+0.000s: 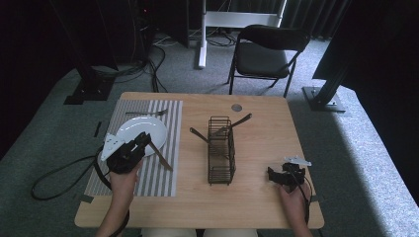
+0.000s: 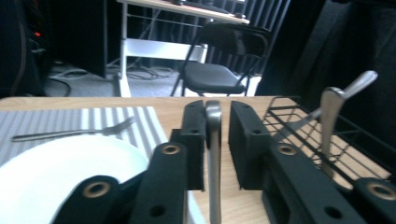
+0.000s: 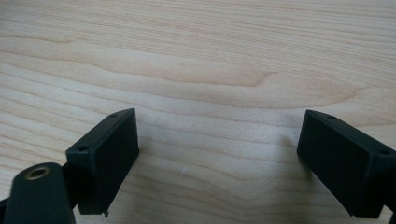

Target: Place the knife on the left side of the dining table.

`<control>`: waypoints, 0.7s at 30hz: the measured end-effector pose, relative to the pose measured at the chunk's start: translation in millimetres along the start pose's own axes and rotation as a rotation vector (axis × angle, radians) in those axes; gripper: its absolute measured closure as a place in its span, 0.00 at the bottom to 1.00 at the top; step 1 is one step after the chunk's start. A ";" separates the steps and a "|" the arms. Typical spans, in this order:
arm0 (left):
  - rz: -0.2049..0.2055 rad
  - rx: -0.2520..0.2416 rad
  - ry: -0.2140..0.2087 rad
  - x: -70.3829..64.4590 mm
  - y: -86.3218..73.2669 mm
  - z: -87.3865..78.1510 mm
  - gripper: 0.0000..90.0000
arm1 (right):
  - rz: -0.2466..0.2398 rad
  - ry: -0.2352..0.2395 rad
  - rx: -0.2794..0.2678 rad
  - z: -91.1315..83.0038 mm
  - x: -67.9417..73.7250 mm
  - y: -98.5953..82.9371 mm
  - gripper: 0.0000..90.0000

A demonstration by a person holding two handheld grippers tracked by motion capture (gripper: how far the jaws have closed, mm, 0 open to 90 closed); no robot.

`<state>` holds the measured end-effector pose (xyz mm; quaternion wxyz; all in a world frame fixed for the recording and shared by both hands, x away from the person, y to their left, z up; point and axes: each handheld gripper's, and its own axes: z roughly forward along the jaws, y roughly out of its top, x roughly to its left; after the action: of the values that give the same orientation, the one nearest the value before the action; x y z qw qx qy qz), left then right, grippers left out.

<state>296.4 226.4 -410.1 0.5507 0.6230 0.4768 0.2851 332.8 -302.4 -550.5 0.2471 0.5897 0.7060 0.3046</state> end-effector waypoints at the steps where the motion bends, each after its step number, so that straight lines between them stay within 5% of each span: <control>1: 0.001 -0.004 0.017 2.0 -0.9 -1.2 0.84 | 0.000 0.000 0.000 0.0 0.0 0.0 0.13; 6: -0.047 -0.031 0.093 19.3 -10.4 -5.4 0.85 | -0.001 0.000 0.000 0.0 0.0 0.0 0.13; 13: -0.147 0.005 0.166 53.3 -26.4 -13.3 0.83 | 0.000 0.000 0.000 0.0 0.0 0.0 0.13; 21: -0.186 0.044 0.221 83.0 -52.9 -17.9 0.76 | 0.001 0.000 -0.001 0.0 0.1 0.0 0.13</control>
<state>297.6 306.0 -470.7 0.5048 0.5529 0.5965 0.2892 332.8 -302.2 -550.5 0.2469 0.5901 0.7055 0.3052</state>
